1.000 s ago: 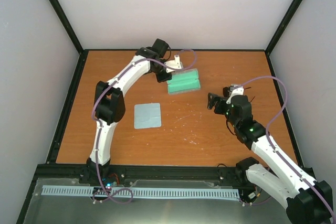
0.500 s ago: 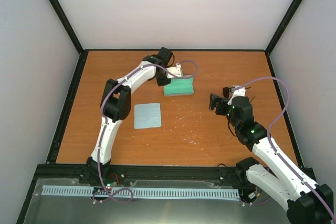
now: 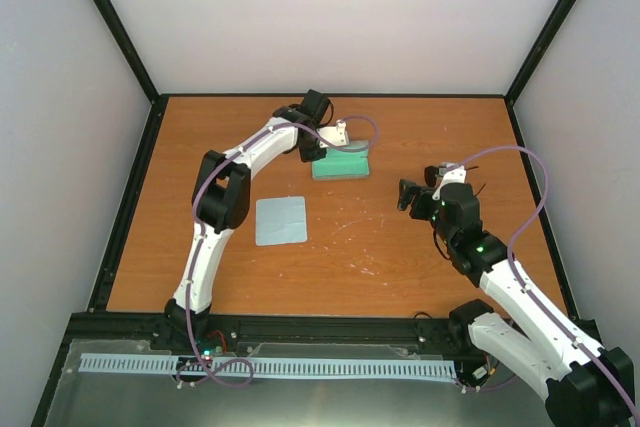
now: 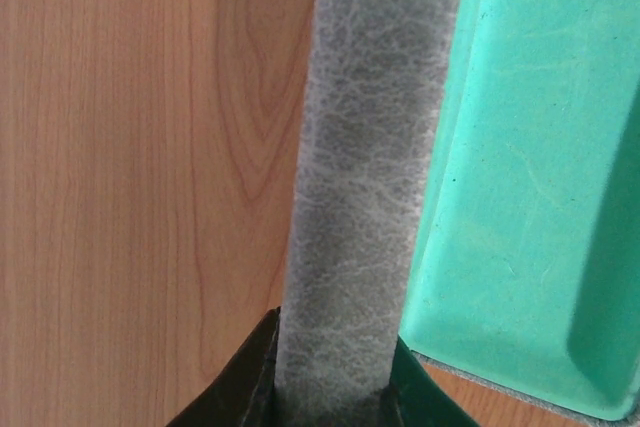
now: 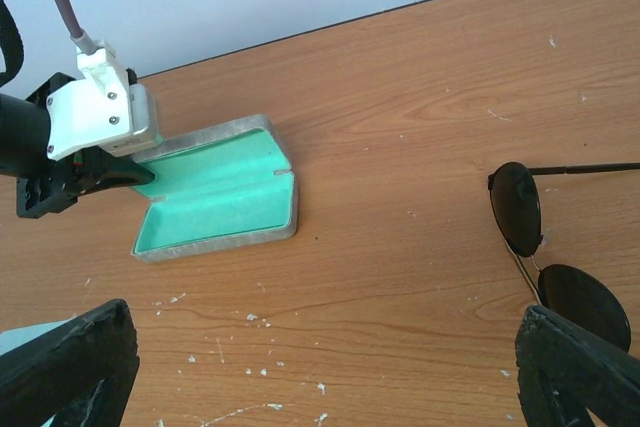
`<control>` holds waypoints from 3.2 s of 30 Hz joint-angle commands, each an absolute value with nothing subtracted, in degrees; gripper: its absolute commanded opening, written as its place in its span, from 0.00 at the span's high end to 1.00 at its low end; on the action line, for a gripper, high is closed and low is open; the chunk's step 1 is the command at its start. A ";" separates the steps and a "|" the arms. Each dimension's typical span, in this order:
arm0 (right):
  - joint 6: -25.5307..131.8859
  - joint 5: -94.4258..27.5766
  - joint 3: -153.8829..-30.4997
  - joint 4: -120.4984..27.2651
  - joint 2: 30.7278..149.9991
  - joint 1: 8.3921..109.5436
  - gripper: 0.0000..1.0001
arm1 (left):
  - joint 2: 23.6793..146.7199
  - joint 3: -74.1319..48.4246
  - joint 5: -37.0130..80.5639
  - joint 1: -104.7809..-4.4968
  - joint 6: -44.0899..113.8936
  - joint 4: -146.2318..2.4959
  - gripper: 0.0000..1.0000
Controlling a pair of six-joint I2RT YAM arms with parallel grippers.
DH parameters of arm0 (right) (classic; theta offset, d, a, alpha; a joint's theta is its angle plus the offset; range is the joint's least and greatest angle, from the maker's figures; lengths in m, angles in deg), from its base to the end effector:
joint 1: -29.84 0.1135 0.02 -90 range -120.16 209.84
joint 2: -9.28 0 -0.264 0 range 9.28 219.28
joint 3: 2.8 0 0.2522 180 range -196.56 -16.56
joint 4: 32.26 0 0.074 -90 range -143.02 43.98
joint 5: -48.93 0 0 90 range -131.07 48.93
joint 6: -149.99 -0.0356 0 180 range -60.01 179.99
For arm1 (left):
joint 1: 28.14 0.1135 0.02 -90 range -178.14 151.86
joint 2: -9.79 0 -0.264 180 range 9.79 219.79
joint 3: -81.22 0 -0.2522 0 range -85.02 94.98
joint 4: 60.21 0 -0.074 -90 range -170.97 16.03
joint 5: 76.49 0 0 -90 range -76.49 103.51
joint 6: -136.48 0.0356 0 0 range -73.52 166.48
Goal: Organize the sunglasses
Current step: Place the sunglasses case at the center of the board, then fold the glasses cleaning cloth at the center of the board.
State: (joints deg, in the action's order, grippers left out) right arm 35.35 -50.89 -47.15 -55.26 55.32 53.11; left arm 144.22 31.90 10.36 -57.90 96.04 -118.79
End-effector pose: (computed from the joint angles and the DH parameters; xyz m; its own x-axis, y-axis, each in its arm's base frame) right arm 0.1751 0.0687 0.2505 -0.4517 0.2529 -0.8556 -0.0645 0.9472 0.3140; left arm 0.4414 -0.2501 0.1885 -0.1384 0.9545 -0.2642 0.8923 0.2359 0.3850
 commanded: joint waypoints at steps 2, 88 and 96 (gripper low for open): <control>36.02 -50.71 -46.20 -53.81 55.52 52.85 0.00 | 142.68 31.54 10.13 -59.02 94.44 -118.55 0.98; 48.54 -31.66 -131.10 -99.15 146.57 73.26 0.63 | 105.53 -18.27 41.54 -27.35 70.03 -107.95 0.59; 48.08 -31.37 -131.57 -99.32 147.85 73.50 0.65 | 106.17 -18.29 42.49 -27.22 70.04 -108.07 0.59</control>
State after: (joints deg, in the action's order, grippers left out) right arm 49.01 -31.96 -130.95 -99.10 145.86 72.91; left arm 105.12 -20.01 40.78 -27.80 70.51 -109.28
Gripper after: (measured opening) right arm 0.352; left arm 0.409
